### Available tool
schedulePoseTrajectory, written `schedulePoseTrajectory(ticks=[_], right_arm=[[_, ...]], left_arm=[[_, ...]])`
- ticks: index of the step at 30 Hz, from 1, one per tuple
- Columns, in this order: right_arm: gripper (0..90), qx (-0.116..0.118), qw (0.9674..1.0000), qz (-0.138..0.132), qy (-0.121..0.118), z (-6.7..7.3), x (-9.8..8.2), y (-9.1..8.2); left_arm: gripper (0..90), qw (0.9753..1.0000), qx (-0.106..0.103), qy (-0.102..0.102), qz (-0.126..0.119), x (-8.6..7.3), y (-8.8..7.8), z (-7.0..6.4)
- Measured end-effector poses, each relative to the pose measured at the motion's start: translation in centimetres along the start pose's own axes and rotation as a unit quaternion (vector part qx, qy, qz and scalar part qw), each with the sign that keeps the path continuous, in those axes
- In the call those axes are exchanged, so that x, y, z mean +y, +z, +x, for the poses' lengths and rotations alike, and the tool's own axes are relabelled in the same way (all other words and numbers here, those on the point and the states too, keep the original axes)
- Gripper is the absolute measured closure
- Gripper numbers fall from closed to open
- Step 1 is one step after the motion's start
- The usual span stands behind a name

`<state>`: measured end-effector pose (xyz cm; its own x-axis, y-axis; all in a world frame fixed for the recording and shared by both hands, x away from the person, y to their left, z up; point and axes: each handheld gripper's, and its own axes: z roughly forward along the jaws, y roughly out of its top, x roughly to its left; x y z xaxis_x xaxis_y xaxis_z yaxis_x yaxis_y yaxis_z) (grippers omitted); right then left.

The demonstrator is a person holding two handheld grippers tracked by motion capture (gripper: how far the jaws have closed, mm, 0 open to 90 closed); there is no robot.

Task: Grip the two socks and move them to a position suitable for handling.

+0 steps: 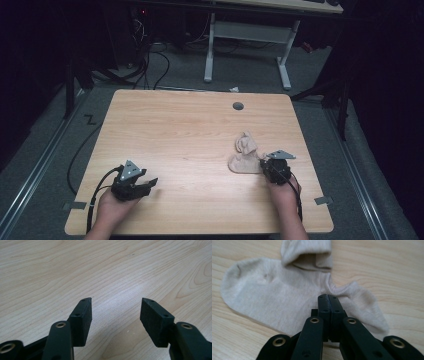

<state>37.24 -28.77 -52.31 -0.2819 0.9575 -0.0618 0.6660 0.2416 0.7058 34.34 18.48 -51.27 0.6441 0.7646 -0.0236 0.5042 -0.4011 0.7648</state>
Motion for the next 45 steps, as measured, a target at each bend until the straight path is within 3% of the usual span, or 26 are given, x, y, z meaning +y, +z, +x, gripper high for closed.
schedulePoseTrajectory(ticks=[13,27,35,36,37,41,45], right_arm=[[90.0,0.015,0.9995,-0.001,-0.028,1.6,-0.2,-0.2],[90.0,0.073,0.9942,-0.004,-0.079,6.6,-0.2,-0.6],[90.0,0.118,0.9842,-0.004,-0.132,10.7,-0.2,-0.9],[90.0,0.118,0.9842,-0.004,-0.132,10.7,-0.2,-0.9],[90.0,0.129,0.9802,-0.007,-0.15,11.9,-0.2,-1.0],[90.0,0.144,0.9742,-0.009,-0.174,13.8,-0.1,-1.2],[90.0,0.153,0.968,-0.011,-0.199,15.2,-0.1,-1.3]], left_arm=[[43.5,1.0,0.001,0.001,-0.002,0.0,-0.2,-0.1],[44.3,0.9999,-0.012,0.004,-0.005,0.2,-0.2,-0.6],[46.7,0.9988,-0.042,0.024,-0.011,0.6,0.0,-2.7],[48.1,0.9988,-0.042,0.024,-0.011,0.6,0.0,-2.7],[49.6,0.998,-0.054,0.03,-0.01,0.7,0.1,-3.4],[55.9,0.9961,-0.075,0.046,-0.009,0.9,0.3,-4.7],[64.7,0.9918,-0.098,0.082,-0.004,1.3,0.7,-7.2]])
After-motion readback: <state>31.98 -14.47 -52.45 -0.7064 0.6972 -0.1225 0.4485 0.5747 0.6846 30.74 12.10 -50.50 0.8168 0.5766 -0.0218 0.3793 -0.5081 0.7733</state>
